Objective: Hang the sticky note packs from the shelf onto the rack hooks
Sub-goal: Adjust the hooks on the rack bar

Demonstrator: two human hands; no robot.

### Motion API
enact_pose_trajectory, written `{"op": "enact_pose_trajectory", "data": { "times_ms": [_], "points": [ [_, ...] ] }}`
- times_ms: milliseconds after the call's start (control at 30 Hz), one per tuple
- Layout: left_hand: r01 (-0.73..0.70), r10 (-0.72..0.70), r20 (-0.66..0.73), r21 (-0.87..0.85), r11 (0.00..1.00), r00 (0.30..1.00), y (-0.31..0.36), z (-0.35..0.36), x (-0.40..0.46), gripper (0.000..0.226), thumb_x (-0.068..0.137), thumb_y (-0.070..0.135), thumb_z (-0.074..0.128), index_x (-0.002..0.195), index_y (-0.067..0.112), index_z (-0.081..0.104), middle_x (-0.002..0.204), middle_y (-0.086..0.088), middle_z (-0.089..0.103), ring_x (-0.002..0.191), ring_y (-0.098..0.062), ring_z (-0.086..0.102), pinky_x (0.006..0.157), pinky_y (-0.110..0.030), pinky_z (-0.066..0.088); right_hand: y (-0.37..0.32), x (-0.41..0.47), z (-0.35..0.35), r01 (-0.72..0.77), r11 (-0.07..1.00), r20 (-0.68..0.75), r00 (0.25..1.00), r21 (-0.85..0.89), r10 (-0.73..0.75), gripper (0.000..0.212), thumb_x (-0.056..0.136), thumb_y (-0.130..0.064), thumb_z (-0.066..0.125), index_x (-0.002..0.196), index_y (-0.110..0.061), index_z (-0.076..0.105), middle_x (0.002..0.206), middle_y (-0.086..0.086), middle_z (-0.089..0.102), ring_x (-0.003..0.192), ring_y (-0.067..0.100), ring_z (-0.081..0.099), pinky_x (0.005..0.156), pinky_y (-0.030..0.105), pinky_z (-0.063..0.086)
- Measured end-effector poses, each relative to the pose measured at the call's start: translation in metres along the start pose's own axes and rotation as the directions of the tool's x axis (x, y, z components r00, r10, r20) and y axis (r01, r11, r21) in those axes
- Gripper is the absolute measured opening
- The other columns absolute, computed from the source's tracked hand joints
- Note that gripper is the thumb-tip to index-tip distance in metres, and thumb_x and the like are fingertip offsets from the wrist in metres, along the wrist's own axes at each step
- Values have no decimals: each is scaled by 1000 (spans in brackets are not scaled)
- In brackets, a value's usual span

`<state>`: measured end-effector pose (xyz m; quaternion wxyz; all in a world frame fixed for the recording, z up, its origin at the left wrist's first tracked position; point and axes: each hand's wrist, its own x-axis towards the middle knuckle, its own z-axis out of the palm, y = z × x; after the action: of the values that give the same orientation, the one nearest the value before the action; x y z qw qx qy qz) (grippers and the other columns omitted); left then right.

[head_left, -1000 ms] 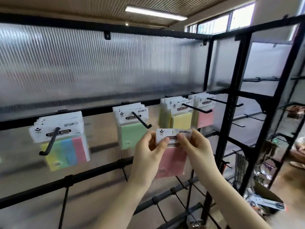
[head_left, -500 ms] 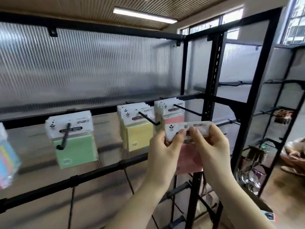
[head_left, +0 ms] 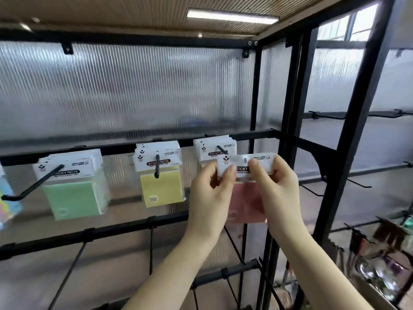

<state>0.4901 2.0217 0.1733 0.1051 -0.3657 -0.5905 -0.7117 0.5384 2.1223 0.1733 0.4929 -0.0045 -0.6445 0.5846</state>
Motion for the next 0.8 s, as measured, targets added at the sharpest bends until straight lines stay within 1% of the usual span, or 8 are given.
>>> {"op": "enact_pose_trajectory", "data": {
  "times_ms": [133,200,367,500,567,633,700,800],
  "points": [
    [-22,24,-50,31,999,998,-2,3,-4,34,94,18,57,63,16,45,55,13,43,53,2,37,51,-12,32,3,4,-2,-44,997,63,997,63,40,16,84,-27,64,71,-18,59,65,-11,63,60,2,55,57,13,44],
    [-31,33,-64,27,999,997,-2,4,-6,32,95,17,57,65,18,47,57,14,46,54,3,39,53,-10,33,6,5,-5,-59,996,85,995,73,52,22,82,-30,63,75,-10,57,67,-6,63,62,7,55,58,15,44],
    [14,-10,-98,40,999,995,-8,6,-11,27,95,20,57,69,12,52,62,6,49,60,-4,44,57,-16,38,15,6,-10,-90,994,159,984,60,80,18,90,-20,63,79,-7,58,69,-5,64,63,5,56,57,13,43],
    [65,-41,-166,145,987,985,-17,5,-8,17,93,19,59,80,10,53,76,-11,59,69,-17,55,66,-25,43,26,11,-7,-91,996,173,981,-2,90,9,92,-20,62,87,-12,60,75,-9,67,67,2,59,63,13,44],
    [83,-26,-278,194,978,960,-20,6,-5,16,89,14,64,85,18,50,82,-5,58,71,-2,56,67,-12,43,32,15,-4,-106,994,143,984,-37,111,11,90,-21,64,97,-17,58,90,-8,68,80,3,62,72,16,47],
    [73,31,-368,264,962,929,-25,5,-2,27,86,9,68,84,22,44,84,1,53,73,0,53,68,-8,40,39,21,-1,-119,991,110,986,-69,126,22,88,-19,66,106,-17,54,101,-7,64,91,4,61,80,17,47],
    [71,89,-381,387,919,920,-29,5,2,27,84,7,68,82,20,44,83,0,50,75,-9,50,69,-9,37,45,26,1,-124,986,91,987,-111,134,29,86,-19,68,110,-19,51,105,-9,60,95,2,58,80,14,45],
    [87,100,-390,433,897,915,-37,6,10,22,84,2,66,78,14,49,78,-2,54,70,-13,50,65,-11,37,54,33,6,-159,975,88,981,-157,174,30,84,-22,71,105,-25,49,101,-11,56,90,-1,55,71,7,43]
  ]
}}
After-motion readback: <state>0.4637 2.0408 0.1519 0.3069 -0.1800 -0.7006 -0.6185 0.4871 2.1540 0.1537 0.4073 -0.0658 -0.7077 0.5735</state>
